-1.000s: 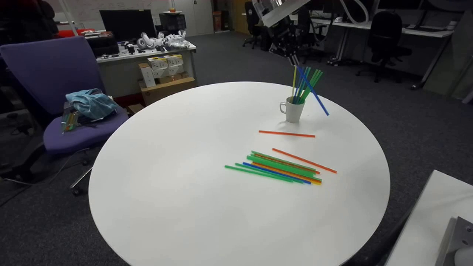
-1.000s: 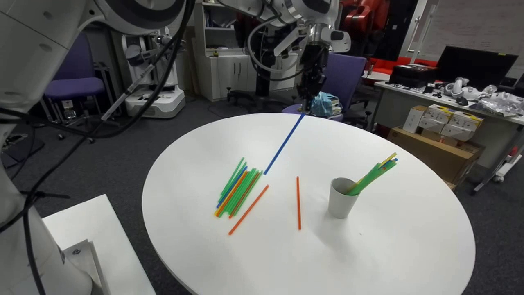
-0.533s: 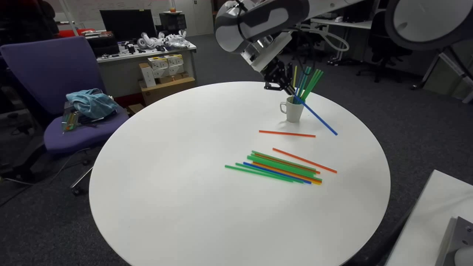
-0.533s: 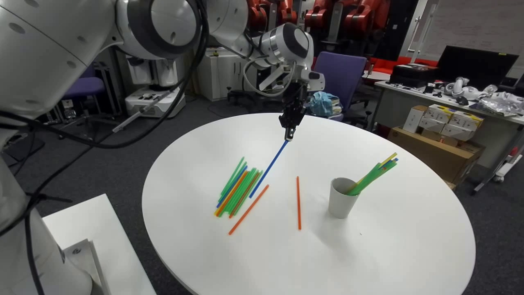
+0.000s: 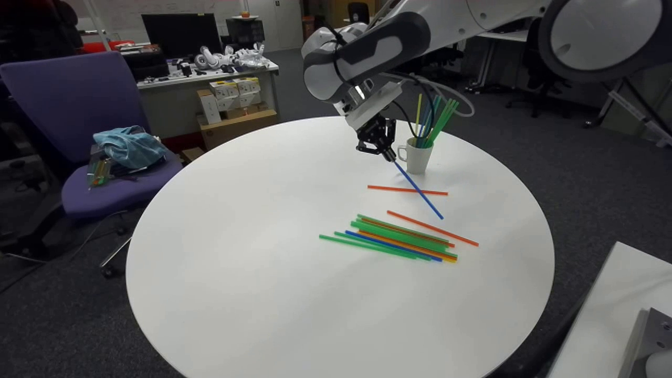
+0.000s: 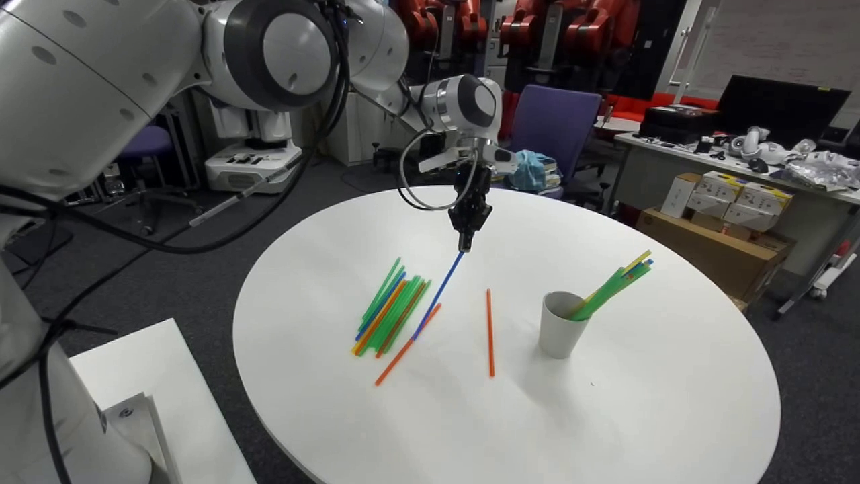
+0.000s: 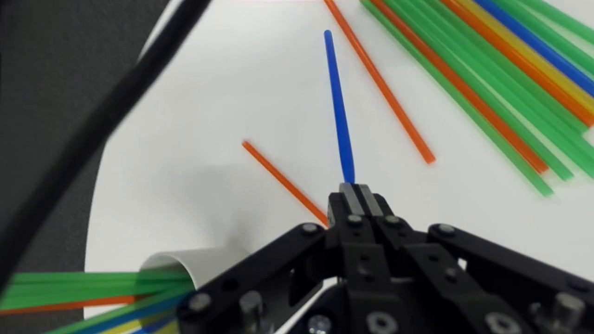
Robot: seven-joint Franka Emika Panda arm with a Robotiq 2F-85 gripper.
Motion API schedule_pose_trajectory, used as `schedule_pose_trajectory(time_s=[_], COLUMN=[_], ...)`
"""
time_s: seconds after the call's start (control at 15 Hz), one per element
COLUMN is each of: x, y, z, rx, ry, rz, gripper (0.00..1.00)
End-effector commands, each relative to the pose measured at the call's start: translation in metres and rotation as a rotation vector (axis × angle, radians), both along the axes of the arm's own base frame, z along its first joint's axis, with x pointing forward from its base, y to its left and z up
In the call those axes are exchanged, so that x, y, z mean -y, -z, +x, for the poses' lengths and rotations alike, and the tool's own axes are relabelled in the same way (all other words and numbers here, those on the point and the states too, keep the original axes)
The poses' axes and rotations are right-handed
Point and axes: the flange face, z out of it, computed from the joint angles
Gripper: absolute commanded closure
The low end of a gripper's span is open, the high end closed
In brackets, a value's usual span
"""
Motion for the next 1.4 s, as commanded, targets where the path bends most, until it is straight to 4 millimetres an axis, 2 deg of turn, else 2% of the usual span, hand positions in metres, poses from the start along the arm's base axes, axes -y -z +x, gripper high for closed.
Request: schedule_pose_trajectory(time_s=[0.0,0.27,0.67,1.0,1.07,1.13,1.33], x=[-0.002,-0.006,0.004,0.012,0.013,0.014,0.018], y=[-0.016,-0.011,0.005,0.018,0.019,0.02,0.02], z=[-0.008,-0.028,-0.091,-0.13,-0.135,-0.139,-0.149], rx=[0.146,0.165,0.036,-0.002,-0.01,-0.017,-0.032], ry=[-0.096,-0.182,-0.161,-0.141,-0.139,-0.138,-0.128], rz=[0.079,0.123,0.147,0.166,0.166,0.166,0.171], gripper=[1.0,1.0,1.0,1.0,0.73,0.72,0.5])
